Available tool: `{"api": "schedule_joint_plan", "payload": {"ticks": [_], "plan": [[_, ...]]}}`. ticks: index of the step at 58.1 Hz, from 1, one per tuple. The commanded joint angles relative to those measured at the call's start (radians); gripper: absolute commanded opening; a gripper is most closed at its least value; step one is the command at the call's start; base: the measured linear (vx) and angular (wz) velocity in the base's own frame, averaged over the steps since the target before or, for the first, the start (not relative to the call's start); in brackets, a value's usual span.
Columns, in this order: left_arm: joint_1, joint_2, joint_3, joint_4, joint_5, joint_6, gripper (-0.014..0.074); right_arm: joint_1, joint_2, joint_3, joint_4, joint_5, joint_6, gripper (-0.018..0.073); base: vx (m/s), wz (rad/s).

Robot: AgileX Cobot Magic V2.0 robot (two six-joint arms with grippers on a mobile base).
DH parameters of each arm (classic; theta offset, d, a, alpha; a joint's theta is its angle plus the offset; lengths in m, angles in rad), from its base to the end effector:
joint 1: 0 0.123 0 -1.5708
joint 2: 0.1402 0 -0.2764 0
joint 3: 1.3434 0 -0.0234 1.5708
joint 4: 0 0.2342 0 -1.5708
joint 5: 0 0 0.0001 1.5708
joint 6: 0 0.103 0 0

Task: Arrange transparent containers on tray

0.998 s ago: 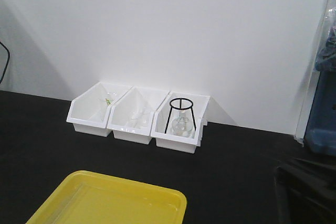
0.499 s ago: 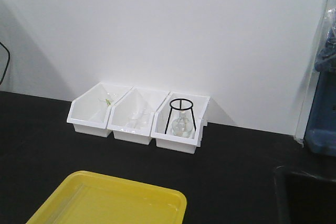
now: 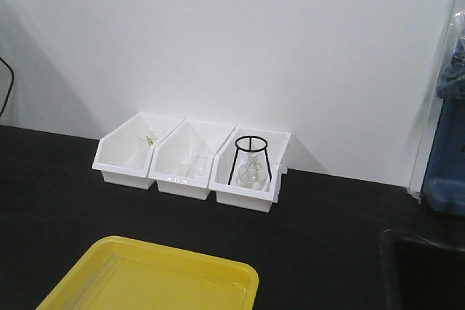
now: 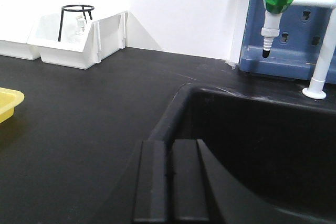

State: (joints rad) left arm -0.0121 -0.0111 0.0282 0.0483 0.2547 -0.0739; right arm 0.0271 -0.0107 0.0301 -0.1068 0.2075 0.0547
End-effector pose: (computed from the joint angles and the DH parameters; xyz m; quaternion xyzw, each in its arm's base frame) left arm 0.0591 0.0005 0.1794 -0.0097 0.7691 -0.0079 0.6390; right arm 0.0600 -0.0006 0.1836 -0.0218 0.7540 -0.0157 0.6563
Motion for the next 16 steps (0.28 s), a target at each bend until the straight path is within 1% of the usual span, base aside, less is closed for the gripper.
{"api": "schedule_joint_plan", "payload": {"ticks": [1, 16], "plan": [[0.003, -0.004, 0.028, -0.006, -0.080, -0.010, -0.0008, -0.005, 0.002, 0.008, -0.009, -0.084, -0.001, -0.0011, 0.00, 0.00], [0.003, -0.004, 0.028, -0.006, -0.080, -0.010, -0.0008, -0.005, 0.002, 0.008, -0.009, -0.084, -0.001, -0.0011, 0.00, 0.00]]}}
